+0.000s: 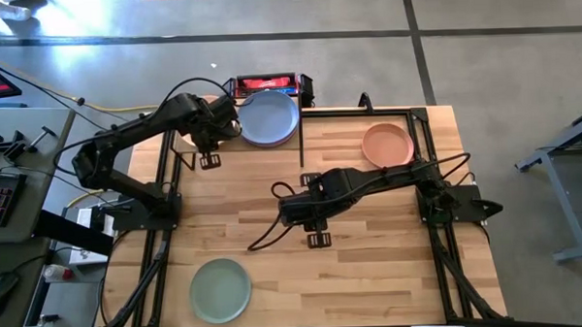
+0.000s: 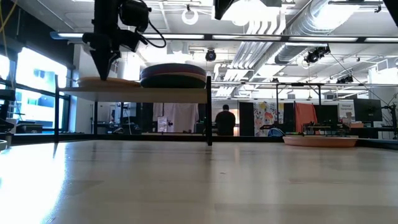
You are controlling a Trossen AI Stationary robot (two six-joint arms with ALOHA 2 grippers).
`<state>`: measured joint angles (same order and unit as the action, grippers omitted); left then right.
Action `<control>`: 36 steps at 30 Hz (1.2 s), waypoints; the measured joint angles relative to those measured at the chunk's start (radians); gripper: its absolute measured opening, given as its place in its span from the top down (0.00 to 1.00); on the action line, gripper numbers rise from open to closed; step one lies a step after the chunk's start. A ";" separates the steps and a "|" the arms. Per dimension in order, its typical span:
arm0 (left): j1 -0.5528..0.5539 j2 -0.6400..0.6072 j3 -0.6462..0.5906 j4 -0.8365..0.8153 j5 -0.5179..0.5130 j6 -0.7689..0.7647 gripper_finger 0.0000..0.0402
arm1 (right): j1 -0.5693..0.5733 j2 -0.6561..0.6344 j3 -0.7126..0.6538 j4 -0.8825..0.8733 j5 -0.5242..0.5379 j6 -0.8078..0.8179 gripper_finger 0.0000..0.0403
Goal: Place and stack plates onto a shelf
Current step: Put the light orange plate on top the white plate on the shelf, then stack the light brown plate on top the light orange plate on the shelf
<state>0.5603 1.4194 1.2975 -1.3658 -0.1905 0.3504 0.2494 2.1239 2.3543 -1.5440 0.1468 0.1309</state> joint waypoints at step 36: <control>-0.018 -0.106 -0.003 -0.021 -0.036 -0.143 0.78 | -0.013 0.000 -0.016 -0.028 0.030 -0.044 0.67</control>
<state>0.5426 1.3138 1.2949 -1.3870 -0.2268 0.2079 0.2364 2.1238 2.3378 -1.5724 0.1763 0.0872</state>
